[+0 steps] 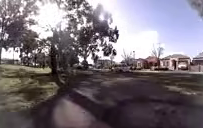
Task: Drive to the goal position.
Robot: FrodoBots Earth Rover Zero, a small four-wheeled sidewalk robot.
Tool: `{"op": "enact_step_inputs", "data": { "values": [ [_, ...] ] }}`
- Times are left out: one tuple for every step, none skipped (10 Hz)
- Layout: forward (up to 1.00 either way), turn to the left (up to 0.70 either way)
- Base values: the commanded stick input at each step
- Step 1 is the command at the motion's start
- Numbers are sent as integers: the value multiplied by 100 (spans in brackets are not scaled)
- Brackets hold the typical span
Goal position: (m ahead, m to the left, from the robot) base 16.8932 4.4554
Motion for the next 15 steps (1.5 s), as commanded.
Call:
{"op": "enact_step_inputs", "data": {
  "values": [
    [100,0],
    [100,0],
    [100,0],
    [100,0],
    [100,0],
    [100,0],
    [100,0],
    [100,0],
    [100,0],
    [100,0],
    [100,0],
    [100,0],
    [100,0],
    [100,0],
    [100,0]
  ]
}}
